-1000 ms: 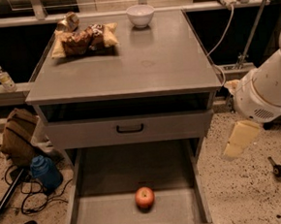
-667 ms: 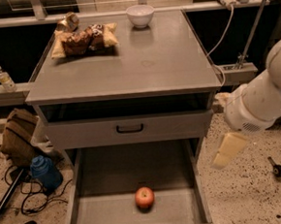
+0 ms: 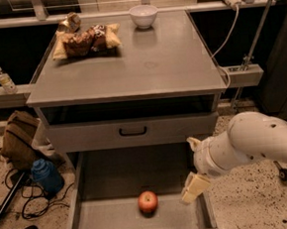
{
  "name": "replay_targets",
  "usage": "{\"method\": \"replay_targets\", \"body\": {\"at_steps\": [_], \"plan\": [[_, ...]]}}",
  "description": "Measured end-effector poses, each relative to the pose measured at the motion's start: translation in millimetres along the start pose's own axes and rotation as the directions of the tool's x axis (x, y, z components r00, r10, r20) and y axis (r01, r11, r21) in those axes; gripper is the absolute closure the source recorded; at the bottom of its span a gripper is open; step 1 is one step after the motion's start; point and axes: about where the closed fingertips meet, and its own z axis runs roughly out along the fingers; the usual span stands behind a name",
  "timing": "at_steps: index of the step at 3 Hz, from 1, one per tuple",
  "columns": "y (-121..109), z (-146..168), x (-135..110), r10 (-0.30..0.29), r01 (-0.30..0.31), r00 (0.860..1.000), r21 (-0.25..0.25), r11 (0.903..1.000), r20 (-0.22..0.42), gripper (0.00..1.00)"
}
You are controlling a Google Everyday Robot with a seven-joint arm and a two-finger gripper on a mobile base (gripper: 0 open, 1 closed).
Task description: Pick apple from middle drawer and place on counter
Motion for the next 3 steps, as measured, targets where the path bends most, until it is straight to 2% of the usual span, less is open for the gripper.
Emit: {"method": "replay_targets", "body": {"at_steps": [1,2,3], "plan": [[0.2,0.2,0.0,0.0,0.0,1.0,-0.001,1.0,0.0,0.0],[14.2,32.7,-4.8,-0.018,0.018,1.0,-0.039,0.9991,0.009,0.0],[41.1,88.6,-10.4,-0.03,0.034,0.999,-0.093,0.9951,0.043,0.0]]}}
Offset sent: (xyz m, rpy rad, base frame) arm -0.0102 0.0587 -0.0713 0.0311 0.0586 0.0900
